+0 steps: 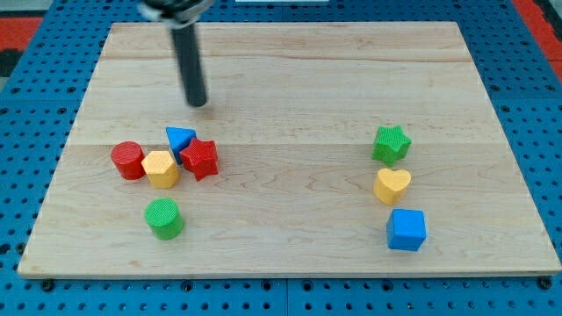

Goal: Place the blue triangle to the top of the green star

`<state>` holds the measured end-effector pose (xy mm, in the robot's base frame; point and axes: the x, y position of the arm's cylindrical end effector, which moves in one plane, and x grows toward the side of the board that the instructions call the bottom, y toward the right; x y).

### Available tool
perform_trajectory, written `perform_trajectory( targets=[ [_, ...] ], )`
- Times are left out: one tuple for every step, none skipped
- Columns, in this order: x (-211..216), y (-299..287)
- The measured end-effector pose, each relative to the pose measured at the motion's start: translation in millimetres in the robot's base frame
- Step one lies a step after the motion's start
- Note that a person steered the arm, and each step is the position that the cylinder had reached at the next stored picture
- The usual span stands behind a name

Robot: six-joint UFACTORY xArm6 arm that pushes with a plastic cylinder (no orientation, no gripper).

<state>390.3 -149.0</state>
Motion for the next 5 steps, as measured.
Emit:
perform_trajectory(
  targets=[
    [35.2,-35.8],
    [84.6,-26.1],
    [51.4,32.5],
    [33.8,94.0],
    [-8.4,81.3]
  ],
)
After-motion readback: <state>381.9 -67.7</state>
